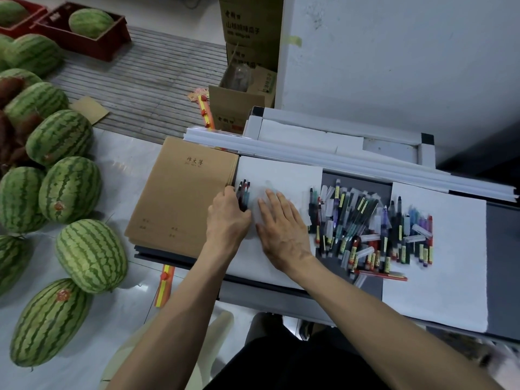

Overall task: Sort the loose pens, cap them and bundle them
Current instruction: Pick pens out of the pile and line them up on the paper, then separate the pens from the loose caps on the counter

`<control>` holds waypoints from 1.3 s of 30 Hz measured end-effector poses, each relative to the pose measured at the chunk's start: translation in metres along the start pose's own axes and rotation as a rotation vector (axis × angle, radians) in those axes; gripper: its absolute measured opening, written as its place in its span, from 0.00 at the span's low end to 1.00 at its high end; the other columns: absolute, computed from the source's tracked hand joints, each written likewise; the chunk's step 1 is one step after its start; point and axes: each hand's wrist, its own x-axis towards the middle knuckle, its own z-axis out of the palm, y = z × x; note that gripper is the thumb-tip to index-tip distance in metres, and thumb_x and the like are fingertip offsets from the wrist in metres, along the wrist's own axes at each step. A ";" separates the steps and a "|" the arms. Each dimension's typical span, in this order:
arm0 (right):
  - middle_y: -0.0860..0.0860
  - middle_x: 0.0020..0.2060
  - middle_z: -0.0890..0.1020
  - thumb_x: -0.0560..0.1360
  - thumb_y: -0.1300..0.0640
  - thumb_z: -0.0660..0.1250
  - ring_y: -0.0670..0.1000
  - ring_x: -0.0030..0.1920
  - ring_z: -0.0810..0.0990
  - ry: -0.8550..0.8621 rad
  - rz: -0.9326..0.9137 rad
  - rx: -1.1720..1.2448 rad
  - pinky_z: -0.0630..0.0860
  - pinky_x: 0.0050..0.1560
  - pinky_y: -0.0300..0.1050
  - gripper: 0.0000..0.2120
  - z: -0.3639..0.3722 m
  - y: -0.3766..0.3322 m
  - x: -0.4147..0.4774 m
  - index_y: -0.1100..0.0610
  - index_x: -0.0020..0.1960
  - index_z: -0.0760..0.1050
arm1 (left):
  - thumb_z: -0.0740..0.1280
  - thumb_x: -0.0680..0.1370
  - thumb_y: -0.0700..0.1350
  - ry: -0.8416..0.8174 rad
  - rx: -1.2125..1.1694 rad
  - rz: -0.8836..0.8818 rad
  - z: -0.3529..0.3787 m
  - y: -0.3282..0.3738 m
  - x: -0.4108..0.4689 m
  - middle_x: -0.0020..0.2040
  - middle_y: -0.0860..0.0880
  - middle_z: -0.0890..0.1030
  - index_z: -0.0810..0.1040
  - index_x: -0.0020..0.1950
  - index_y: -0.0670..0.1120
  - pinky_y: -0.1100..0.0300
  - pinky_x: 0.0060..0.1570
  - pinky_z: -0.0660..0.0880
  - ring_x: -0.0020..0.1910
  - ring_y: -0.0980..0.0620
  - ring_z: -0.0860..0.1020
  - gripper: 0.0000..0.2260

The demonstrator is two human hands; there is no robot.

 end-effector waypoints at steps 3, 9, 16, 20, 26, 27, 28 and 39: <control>0.55 0.85 0.48 0.87 0.46 0.48 0.57 0.84 0.45 -0.022 0.007 0.002 0.43 0.83 0.53 0.29 -0.003 0.001 -0.001 0.56 0.85 0.51 | 0.73 0.76 0.49 0.021 0.019 0.000 0.000 -0.002 -0.002 0.59 0.43 0.79 0.74 0.65 0.42 0.47 0.58 0.75 0.58 0.39 0.78 0.21; 0.54 0.85 0.50 0.87 0.45 0.49 0.56 0.84 0.47 -0.048 -0.012 -0.004 0.42 0.83 0.52 0.29 -0.019 0.004 -0.006 0.54 0.85 0.51 | 0.75 0.75 0.47 0.084 0.072 0.089 -0.004 -0.005 -0.007 0.53 0.45 0.78 0.75 0.60 0.45 0.53 0.47 0.69 0.51 0.41 0.78 0.18; 0.53 0.84 0.56 0.86 0.43 0.50 0.56 0.83 0.53 -0.041 -0.026 -0.023 0.47 0.82 0.52 0.30 -0.042 0.016 -0.014 0.54 0.84 0.52 | 0.69 0.78 0.45 0.017 0.166 0.157 -0.020 0.002 -0.017 0.53 0.46 0.77 0.76 0.58 0.47 0.52 0.45 0.69 0.46 0.45 0.73 0.10; 0.54 0.80 0.64 0.85 0.45 0.54 0.57 0.80 0.61 0.001 -0.028 -0.042 0.57 0.80 0.56 0.28 -0.059 0.033 -0.027 0.56 0.81 0.60 | 0.65 0.80 0.45 -0.087 0.265 0.220 -0.021 0.010 -0.027 0.58 0.44 0.76 0.73 0.62 0.46 0.50 0.45 0.71 0.47 0.45 0.71 0.11; 0.53 0.72 0.72 0.82 0.51 0.60 0.57 0.71 0.71 -0.025 0.002 -0.002 0.69 0.71 0.53 0.24 -0.070 0.054 -0.056 0.56 0.77 0.67 | 0.67 0.80 0.48 -0.209 0.280 0.308 -0.006 0.018 -0.041 0.70 0.47 0.75 0.69 0.76 0.50 0.52 0.53 0.77 0.62 0.44 0.78 0.24; 0.52 0.72 0.72 0.82 0.51 0.60 0.57 0.69 0.72 -0.046 0.021 0.029 0.72 0.68 0.53 0.24 -0.070 0.055 -0.059 0.56 0.77 0.67 | 0.68 0.80 0.48 -0.221 0.261 0.309 -0.002 0.020 -0.042 0.71 0.47 0.75 0.68 0.76 0.50 0.51 0.54 0.78 0.62 0.45 0.79 0.25; 0.52 0.71 0.71 0.83 0.52 0.59 0.56 0.69 0.73 -0.072 0.048 0.077 0.74 0.65 0.53 0.24 -0.069 0.056 -0.061 0.56 0.77 0.66 | 0.69 0.80 0.49 -0.235 0.248 0.308 0.003 0.021 -0.043 0.72 0.47 0.74 0.67 0.77 0.51 0.50 0.55 0.79 0.62 0.45 0.79 0.26; 0.55 0.65 0.74 0.82 0.55 0.66 0.59 0.60 0.80 -0.166 0.166 0.116 0.79 0.54 0.54 0.20 -0.051 0.033 -0.033 0.58 0.72 0.69 | 0.68 0.79 0.36 -0.269 0.218 0.308 0.038 0.020 -0.031 0.64 0.45 0.73 0.75 0.66 0.45 0.50 0.52 0.81 0.52 0.44 0.79 0.16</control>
